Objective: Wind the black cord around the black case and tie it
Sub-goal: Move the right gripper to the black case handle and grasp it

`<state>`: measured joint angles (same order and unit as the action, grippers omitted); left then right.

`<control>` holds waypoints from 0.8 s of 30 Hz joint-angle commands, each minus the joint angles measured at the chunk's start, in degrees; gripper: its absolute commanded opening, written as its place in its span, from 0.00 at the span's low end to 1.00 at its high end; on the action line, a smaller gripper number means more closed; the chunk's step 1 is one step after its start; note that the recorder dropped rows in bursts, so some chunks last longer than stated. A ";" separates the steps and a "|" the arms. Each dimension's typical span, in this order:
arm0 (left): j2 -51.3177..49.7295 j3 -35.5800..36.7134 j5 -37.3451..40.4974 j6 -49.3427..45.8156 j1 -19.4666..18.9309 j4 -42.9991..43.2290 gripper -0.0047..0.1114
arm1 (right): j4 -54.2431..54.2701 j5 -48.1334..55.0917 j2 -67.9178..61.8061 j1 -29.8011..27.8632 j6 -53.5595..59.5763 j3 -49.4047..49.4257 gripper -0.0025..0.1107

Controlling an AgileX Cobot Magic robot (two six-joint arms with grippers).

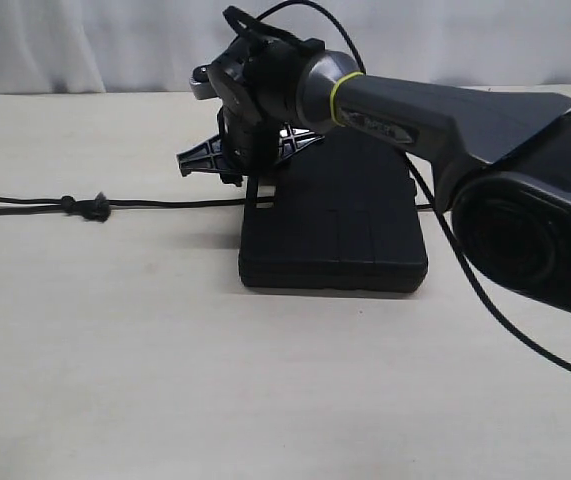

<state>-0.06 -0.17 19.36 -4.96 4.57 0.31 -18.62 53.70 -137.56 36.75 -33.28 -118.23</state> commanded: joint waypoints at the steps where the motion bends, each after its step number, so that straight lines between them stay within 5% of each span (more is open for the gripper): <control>1: 0.06 0.17 -0.85 0.17 -0.24 0.08 0.04 | -0.08 -0.62 0.15 -0.11 -0.97 -0.34 0.37; 24: 0.06 0.17 -0.85 0.17 -0.24 0.08 0.04 | 0.41 -1.46 -3.57 -0.89 -1.08 -0.34 0.35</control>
<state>-0.06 -0.17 19.36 -4.96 4.57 0.31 -17.49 51.92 -141.18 36.26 -33.96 -118.44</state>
